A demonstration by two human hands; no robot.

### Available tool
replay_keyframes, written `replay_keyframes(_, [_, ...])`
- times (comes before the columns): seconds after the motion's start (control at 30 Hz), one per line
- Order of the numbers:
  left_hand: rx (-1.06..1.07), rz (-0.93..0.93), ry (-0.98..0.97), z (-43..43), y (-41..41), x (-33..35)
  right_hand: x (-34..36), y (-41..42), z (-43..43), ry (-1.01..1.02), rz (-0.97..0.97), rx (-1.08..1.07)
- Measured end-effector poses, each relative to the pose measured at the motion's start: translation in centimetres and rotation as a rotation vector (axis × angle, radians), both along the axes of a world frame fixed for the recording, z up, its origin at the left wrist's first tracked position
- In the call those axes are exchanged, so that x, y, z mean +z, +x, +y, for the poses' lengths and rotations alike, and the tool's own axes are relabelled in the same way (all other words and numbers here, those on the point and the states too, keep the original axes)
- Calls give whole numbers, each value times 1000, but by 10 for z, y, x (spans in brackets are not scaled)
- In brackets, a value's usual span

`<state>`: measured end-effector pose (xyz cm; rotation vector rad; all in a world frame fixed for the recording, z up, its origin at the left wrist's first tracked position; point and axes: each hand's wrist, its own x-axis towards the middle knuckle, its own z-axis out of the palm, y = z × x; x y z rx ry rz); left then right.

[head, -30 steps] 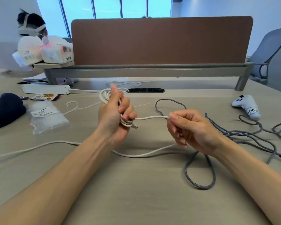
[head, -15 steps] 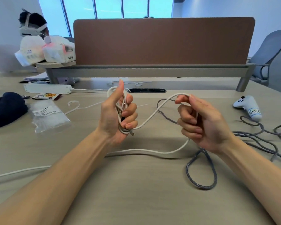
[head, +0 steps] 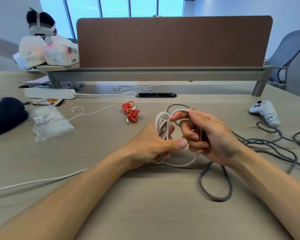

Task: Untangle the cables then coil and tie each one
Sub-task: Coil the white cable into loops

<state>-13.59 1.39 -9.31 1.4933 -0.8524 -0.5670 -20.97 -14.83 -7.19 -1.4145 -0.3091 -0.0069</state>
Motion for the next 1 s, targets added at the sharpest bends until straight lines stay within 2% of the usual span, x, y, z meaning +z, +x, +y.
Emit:
replay_keyframes(0.23, [152, -189, 21, -4, 2, -4, 1, 2, -2, 12, -13, -33])
replay_keyframes(0.3, [171, -126, -68, -4, 5, -3, 1, 2, -3, -2, -6, -82])
replay_keyframes(0.4, [206, 72, -223, -3, 6, 4, 0, 4, -5, -8, 3, -114])
replay_keyframes(0.5, [251, 262, -286, -1, 7, 9, -2, 6, -4, -27, -4, -117])
replay_keyframes(0.57, [272, 288, -303, -2, 9, 11, -4, 6, -2, -94, 0, -143])
replay_keyframes(0.7, [288, 144, -249, -3, 10, 4, -5, 7, 2, -206, 38, -234])
replay_keyframes(0.8, [168, 36, -172, -4, 2, -2, -6, 7, 7, -240, 33, -245])
replay_keyframes(0.9, [50, 34, -190, -4, -4, -2, -4, 5, 12, -288, 45, -280])
replay_keyframes(1.0, [75, 45, -245, -5, -5, 0, -3, 4, 14, -381, 54, -340])
